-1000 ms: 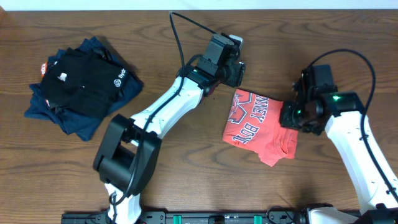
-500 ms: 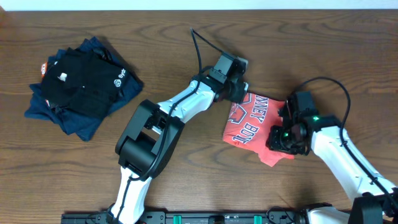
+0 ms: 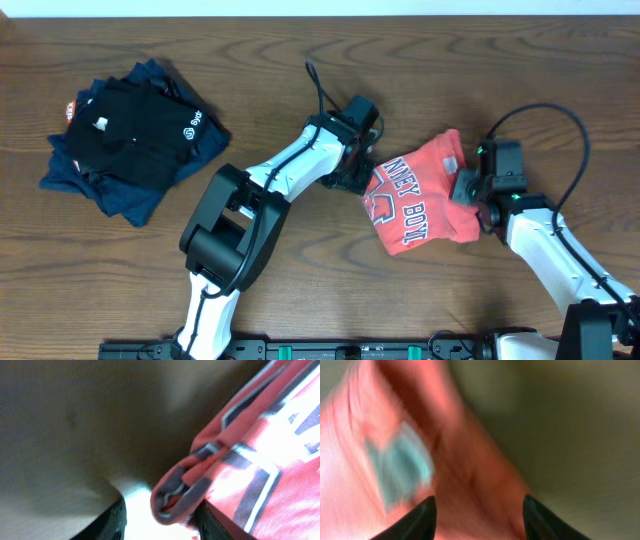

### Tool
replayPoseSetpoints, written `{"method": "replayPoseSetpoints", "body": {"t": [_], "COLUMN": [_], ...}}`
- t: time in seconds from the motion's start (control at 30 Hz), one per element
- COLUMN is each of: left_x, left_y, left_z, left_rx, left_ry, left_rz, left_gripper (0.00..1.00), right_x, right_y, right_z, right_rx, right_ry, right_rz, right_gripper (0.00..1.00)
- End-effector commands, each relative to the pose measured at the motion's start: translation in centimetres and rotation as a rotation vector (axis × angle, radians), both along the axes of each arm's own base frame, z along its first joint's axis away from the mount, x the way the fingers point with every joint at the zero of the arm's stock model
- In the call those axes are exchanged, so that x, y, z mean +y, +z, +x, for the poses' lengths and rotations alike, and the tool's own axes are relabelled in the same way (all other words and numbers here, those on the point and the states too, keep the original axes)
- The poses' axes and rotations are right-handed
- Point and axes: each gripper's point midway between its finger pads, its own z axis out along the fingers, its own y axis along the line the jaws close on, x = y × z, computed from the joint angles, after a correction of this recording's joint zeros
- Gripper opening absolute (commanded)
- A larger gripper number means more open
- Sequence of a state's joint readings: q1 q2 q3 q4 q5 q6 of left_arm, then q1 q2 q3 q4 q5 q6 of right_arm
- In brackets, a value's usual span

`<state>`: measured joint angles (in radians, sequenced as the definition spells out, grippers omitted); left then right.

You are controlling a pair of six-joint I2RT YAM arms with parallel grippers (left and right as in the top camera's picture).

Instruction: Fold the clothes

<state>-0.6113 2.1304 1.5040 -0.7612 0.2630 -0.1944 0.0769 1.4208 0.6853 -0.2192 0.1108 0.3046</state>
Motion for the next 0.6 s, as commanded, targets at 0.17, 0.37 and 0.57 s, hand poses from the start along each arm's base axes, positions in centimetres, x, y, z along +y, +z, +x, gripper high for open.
{"method": "replayPoseSetpoints", "body": {"t": [0.17, 0.37, 0.57], "left_x": [3.7, 4.2, 1.9], "left_y": [-0.1, 5.6, 8.6], "left_z": [-4.4, -0.7, 2.4], "left_rx": [0.189, -0.051, -0.211], "left_ry": [0.171, 0.201, 0.201], "left_rz": [0.162, 0.106, -0.031], "left_gripper": [0.47, 0.56, 0.61], "right_x": [0.6, 3.0, 2.4], "right_y": [3.8, 3.6, 1.8], "right_z": [2.5, -3.9, -10.3], "right_rx": [-0.1, 0.14, 0.4], "right_ry": [0.102, 0.179, 0.138], "right_rz": [-0.01, 0.131, 0.138], "right_gripper": [0.66, 0.65, 0.69]}}
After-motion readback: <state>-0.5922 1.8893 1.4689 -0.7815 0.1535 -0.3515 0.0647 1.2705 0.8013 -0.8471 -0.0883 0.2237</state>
